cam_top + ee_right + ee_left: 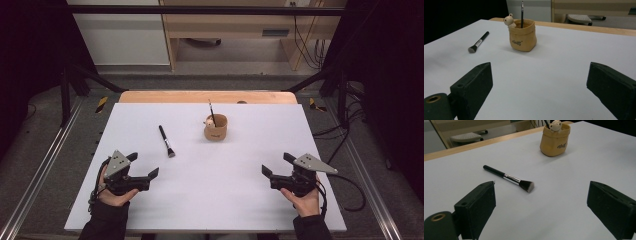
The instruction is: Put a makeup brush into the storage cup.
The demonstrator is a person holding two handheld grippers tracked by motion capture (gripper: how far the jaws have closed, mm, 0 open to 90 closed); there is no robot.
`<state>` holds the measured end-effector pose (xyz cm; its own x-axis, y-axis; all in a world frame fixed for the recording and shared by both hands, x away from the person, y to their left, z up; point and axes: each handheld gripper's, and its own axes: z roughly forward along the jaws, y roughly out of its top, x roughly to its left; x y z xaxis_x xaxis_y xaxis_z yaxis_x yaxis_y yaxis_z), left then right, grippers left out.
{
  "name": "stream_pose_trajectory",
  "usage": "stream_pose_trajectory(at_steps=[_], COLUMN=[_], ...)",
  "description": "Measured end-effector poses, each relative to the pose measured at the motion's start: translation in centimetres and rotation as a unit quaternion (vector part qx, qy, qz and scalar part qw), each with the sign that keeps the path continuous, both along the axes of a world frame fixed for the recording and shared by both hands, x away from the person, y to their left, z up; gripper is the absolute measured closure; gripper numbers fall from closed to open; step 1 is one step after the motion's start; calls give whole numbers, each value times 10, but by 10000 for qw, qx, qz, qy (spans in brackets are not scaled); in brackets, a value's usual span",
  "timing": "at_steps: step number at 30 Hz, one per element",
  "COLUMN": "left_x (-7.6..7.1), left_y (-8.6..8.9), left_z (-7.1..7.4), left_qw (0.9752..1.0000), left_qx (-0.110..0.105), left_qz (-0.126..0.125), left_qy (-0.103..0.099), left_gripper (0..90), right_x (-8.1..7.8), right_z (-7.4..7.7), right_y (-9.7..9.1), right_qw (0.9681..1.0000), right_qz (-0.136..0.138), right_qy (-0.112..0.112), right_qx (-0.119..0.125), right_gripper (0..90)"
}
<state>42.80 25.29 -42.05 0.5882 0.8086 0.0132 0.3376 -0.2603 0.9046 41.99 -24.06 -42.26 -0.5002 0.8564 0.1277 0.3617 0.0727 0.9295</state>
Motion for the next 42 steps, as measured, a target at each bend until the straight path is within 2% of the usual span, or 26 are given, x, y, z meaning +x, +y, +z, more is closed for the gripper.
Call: stream_pose_trajectory(at_steps=[11, 20, 32, 42], left_x=[3, 10, 38, 61], left_y=[-10, -22, -29, -39], left_z=[3, 11, 17, 15], left_qw=[10000, 10000, 9997, 9987], left_qx=[16, 51, 107, 329], left_qz=[-3, -23, 126, 166], left_qy=[39, 41, 181, 347], left_gripper=[77, 78, 80, 82], right_x=[-1, -3, -2, -2], right_z=[-1, -1, 0, 0], right_y=[1, 3, 5, 5], right_qw=[10000, 10000, 10000, 10000], right_qz=[-14, 44, 46, 34], right_qy=[-14, -4, -14, -29], right_qx=[11, -34, -68, -55], right_gripper=[72, 76, 78, 79])
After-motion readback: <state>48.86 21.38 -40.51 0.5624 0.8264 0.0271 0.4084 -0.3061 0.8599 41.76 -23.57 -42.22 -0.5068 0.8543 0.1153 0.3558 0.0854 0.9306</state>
